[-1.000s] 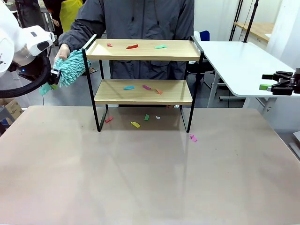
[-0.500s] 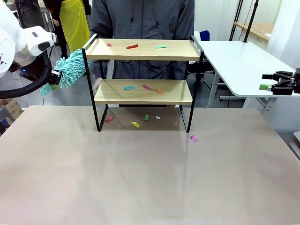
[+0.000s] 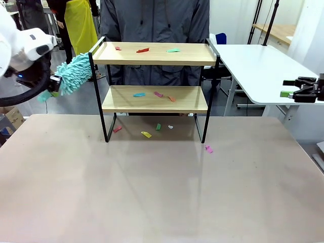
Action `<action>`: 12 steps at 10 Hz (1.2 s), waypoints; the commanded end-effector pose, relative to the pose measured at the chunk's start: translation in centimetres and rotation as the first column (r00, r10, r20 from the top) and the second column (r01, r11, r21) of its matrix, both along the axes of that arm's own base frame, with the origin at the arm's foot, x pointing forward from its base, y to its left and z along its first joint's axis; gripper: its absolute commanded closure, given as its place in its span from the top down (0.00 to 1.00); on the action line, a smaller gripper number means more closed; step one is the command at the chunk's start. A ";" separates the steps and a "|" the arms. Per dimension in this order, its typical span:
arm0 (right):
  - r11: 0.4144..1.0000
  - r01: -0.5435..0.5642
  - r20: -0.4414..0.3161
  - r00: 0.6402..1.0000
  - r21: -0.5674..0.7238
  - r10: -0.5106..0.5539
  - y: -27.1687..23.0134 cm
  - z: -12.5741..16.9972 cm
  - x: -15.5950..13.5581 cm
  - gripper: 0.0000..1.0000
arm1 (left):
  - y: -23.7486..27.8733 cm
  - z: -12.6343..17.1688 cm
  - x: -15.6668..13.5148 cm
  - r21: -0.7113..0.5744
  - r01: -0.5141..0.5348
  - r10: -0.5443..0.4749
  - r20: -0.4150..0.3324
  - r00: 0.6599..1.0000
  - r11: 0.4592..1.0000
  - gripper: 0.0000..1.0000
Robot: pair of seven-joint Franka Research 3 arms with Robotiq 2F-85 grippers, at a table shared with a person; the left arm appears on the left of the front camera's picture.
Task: Clean the shelf.
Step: Clean the specific section of the Shelf indicated by the human with the Duster.
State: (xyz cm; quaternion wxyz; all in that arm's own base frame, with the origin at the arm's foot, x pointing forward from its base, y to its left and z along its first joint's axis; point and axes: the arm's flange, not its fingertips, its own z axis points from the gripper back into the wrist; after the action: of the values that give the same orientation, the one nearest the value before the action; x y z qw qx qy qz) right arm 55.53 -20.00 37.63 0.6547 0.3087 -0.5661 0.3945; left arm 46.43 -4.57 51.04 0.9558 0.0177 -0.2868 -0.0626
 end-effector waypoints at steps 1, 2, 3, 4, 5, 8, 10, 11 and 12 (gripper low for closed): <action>1.000 -0.002 0.002 1.000 -0.002 0.002 0.2 0.2 0.0 1.00 | 4.2 2.4 -4.1 0.046 0.100 -0.099 -0.017 0.995 0.994 0.13; 1.000 -0.002 0.002 1.000 -0.002 0.002 0.2 0.2 0.0 1.00 | 6.0 4.1 -6.1 0.106 0.162 -0.157 -0.052 0.986 0.981 0.13; 1.000 -0.002 0.002 1.000 -0.002 0.002 0.2 0.2 0.0 1.00 | 7.0 5.2 -7.6 0.157 0.233 -0.220 -0.096 0.971 0.960 0.13; 1.000 -0.002 0.002 1.000 -0.002 0.002 0.2 0.2 0.0 1.00 | 7.6 5.5 -9.8 0.181 0.348 -0.319 -0.170 0.933 0.920 0.13; 1.000 -0.002 0.002 1.000 -0.002 0.002 0.2 0.2 0.0 1.00 | 8.0 6.6 -10.9 0.209 0.456 -0.409 -0.232 0.883 0.865 0.13; 1.000 -0.002 0.002 1.000 -0.002 0.002 0.2 0.2 0.0 1.00 | 10.0 7.4 -13.4 0.251 0.657 -0.528 -0.426 0.735 0.711 0.13; 1.000 -0.002 0.002 1.000 -0.002 0.002 0.2 0.2 0.0 1.00 | 10.0 7.2 -14.3 0.285 0.798 -0.628 -0.499 0.597 0.531 0.13; 1.000 -0.002 0.002 1.000 -0.002 0.002 0.2 0.2 0.0 1.00 | 9.4 7.4 -14.6 0.260 0.844 -0.687 -0.493 0.533 0.469 0.13; 1.000 -0.002 0.002 1.000 -0.002 0.002 0.2 0.2 0.0 1.00 | 8.8 7.4 -14.8 0.242 0.895 -0.746 -0.495 0.445 0.374 0.13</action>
State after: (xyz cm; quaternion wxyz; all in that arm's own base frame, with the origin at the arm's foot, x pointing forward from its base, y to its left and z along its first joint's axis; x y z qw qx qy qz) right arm 55.53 -19.99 37.61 0.6546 0.3089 -0.5661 0.3944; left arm 32.09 3.80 58.12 0.8185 0.1045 -0.0674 -0.5609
